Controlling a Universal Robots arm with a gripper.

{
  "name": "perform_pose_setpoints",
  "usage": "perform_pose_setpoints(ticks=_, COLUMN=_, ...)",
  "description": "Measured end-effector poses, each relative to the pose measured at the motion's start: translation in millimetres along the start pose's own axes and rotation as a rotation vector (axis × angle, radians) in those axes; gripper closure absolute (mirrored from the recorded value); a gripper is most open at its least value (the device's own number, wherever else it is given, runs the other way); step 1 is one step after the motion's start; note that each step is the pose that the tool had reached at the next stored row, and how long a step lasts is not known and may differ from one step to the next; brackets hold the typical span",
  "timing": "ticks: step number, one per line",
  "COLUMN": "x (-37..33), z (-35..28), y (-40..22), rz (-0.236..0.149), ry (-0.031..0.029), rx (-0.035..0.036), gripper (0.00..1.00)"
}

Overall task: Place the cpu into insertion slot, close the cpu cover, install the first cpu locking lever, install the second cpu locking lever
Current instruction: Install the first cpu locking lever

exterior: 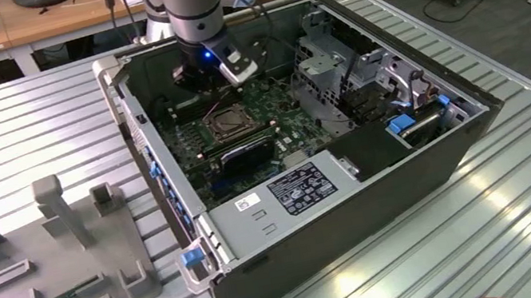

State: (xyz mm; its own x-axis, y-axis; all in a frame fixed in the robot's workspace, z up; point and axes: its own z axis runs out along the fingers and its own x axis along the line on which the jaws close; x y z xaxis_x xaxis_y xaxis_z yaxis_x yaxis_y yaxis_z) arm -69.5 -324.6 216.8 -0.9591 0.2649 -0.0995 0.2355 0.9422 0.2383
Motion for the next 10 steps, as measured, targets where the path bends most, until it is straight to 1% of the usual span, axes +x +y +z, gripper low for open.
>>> perform_pose_setpoints(ticks=10, x=-3.4, z=3.7, y=0.1, rz=0.0, ry=-0.0001, rx=-0.0002, gripper=0.9)
